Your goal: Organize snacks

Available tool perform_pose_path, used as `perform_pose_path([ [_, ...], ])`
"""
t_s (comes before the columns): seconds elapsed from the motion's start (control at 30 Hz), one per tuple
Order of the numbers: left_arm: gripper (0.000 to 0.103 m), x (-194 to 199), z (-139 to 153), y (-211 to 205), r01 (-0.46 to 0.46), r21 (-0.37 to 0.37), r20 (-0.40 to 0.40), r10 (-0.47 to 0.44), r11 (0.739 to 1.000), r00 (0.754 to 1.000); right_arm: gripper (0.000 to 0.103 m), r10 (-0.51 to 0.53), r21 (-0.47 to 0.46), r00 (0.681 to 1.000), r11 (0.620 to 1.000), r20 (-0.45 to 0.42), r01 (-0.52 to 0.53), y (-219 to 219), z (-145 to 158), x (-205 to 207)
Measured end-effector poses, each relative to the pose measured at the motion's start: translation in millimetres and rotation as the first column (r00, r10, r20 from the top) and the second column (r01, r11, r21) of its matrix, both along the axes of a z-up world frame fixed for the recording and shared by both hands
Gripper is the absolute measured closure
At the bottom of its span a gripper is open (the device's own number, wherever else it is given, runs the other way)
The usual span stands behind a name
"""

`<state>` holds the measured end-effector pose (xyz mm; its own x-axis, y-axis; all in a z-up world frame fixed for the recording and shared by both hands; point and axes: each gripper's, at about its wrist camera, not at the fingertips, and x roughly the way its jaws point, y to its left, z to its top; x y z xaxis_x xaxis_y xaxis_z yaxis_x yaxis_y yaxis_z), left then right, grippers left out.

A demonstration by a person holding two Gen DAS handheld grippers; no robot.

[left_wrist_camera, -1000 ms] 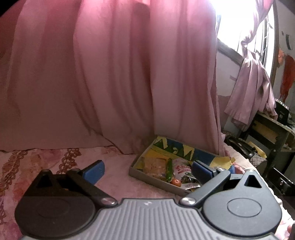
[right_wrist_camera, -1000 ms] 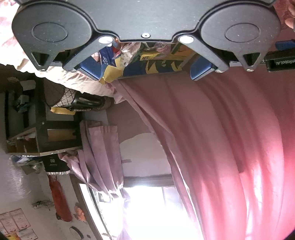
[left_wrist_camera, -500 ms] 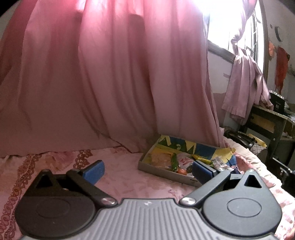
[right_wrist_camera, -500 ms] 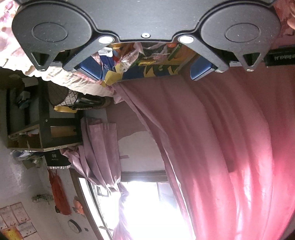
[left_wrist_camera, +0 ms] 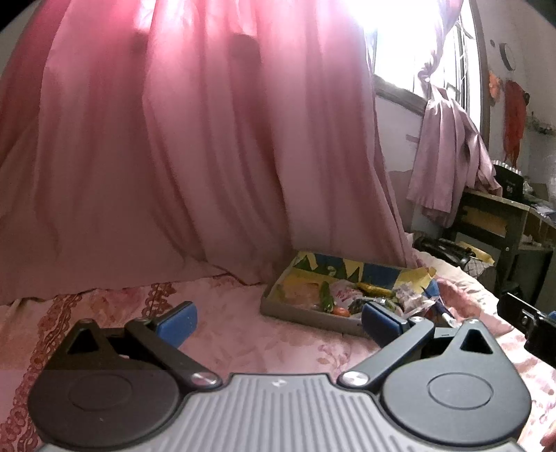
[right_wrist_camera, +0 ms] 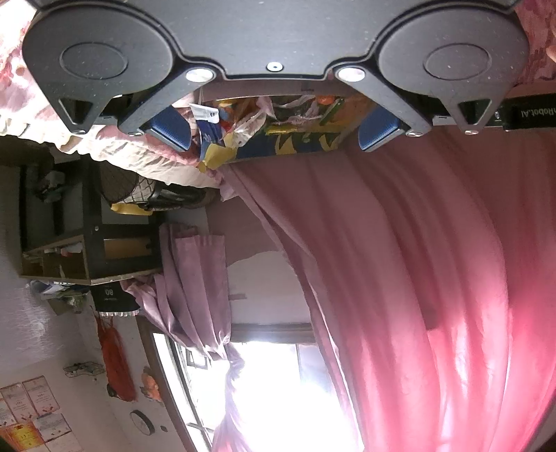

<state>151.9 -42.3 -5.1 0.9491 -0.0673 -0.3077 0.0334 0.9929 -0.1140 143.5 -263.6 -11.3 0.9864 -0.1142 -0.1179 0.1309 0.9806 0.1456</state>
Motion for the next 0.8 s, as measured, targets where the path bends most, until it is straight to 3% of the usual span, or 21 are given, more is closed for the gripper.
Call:
perform_pose_path([
  [0.4,0.0,-7.2,-13.7,15.0,0.017,0.009,0.0,-0.017,1.0,1.0,0.001,-0.02,0.016,0.999,1.0,-0.046,0.021,13.8,-14.2,-11.9],
  [0.8,0.0,-4.6,-39.1,34.6,0.071,-0.027,-0.058,-0.073,0.997,0.996,0.001,-0.072,-0.029,0.993,0.997,-0.095,0.07,37.7,-24.5,-18.5],
])
